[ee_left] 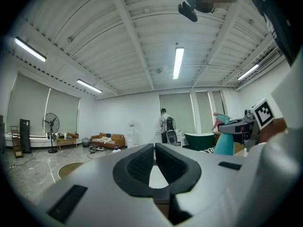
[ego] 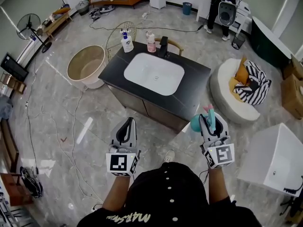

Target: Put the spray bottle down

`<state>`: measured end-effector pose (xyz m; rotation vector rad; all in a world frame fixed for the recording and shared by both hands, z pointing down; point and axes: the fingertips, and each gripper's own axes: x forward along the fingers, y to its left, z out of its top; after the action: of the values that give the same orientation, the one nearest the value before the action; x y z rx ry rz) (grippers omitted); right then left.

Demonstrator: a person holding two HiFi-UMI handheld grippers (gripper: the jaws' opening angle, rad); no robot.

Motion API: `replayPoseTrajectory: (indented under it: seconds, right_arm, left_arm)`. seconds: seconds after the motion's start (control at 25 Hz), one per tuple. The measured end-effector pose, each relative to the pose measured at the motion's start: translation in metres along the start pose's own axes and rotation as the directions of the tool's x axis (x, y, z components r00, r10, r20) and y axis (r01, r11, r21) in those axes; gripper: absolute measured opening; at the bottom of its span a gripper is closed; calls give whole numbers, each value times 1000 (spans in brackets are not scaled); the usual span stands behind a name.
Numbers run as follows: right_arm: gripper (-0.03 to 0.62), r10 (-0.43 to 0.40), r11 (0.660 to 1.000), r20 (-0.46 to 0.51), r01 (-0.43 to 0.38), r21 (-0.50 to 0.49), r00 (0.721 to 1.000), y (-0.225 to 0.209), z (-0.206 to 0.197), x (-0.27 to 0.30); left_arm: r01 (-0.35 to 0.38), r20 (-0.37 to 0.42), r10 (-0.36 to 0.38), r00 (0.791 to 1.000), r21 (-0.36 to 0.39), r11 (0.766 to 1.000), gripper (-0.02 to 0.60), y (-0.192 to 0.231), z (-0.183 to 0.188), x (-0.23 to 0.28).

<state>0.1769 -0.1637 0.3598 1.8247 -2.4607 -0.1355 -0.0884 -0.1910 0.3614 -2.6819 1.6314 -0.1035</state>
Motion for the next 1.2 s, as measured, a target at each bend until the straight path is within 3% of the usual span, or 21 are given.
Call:
replayPoseTrajectory:
  seconds: [0.44, 0.96, 1.2]
  right_arm:
    - [126, 39, 999, -29, -39, 16, 999, -48, -24, 66]
    - [126, -53, 999, -36, 53, -5, 998, -98, -28, 140]
    - [126, -54, 998, -65, 55, 3, 996, -106, -50, 176]
  left_arm:
    - [-1, -25, 1, 1000, -15, 1000, 21, -6, -5, 69]
    - [101, -20, -102, 995, -23, 995, 21, 14, -8, 172]
    - [135, -38, -136, 990, -32, 990, 21, 21, -10, 198]
